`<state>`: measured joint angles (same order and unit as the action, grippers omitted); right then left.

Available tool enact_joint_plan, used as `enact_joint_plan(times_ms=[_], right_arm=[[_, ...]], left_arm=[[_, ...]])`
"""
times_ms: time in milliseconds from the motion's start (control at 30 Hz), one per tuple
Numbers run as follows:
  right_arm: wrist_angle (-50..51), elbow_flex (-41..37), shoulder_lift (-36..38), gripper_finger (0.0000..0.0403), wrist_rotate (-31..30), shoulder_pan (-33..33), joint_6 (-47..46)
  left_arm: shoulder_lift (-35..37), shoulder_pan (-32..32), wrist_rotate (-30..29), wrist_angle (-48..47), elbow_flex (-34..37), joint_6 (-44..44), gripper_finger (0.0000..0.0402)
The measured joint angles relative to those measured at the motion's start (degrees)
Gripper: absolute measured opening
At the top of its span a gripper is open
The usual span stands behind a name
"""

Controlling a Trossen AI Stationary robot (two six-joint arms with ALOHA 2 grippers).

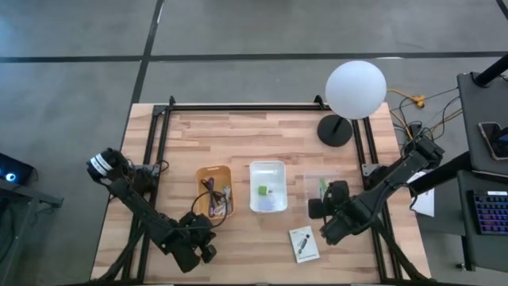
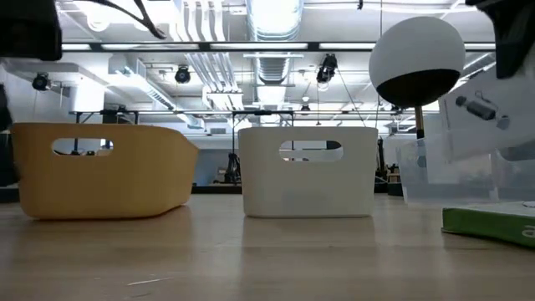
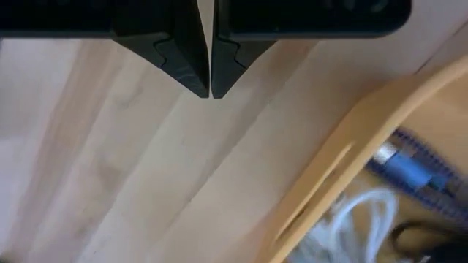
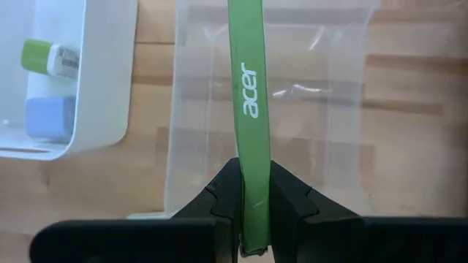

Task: Pick and place items into bin
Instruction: Put the left white card reader box into the transparent bin

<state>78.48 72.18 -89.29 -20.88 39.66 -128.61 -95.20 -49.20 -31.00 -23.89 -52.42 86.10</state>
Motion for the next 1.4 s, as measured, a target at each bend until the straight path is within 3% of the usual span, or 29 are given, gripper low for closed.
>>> enact_joint_plan(times_ms=[200,367,667,1000,1200,1400], right_arm=[[-1.75,-2.02,-0.03,0.0034,-0.23,0.09,-0.07],[-1.58,-3.89,-0.01,0.0034,-0.53,-0.39,-0.28],[-15.69,-10.95,0.67,0.0034,-3.41,-3.80,-0.67],[-20.32,-14.34,0.78,0.0036,-1.63,-4.52,-1.03],[-28.36,-15.82,0.55,0.0092,-1.15,-4.48,1.45],[-12.58,-12.90,0.58,0.0166,4.29,-3.80,-1.15]], left_arm=[[2.03,-0.81,0.40,-1.64,-2.39,0.02,0.0000],[4.34,-0.84,0.41,-1.75,-4.41,-7.23,0.0000],[6.54,-0.80,0.35,-2.86,-4.19,-10.54,0.0000],[6.50,-0.75,0.35,-2.69,-3.68,-10.31,0.0000],[6.47,-0.69,0.35,-2.54,-2.91,-10.27,0.0000],[6.45,-0.69,0.35,-2.04,-2.67,-10.25,0.0000]])
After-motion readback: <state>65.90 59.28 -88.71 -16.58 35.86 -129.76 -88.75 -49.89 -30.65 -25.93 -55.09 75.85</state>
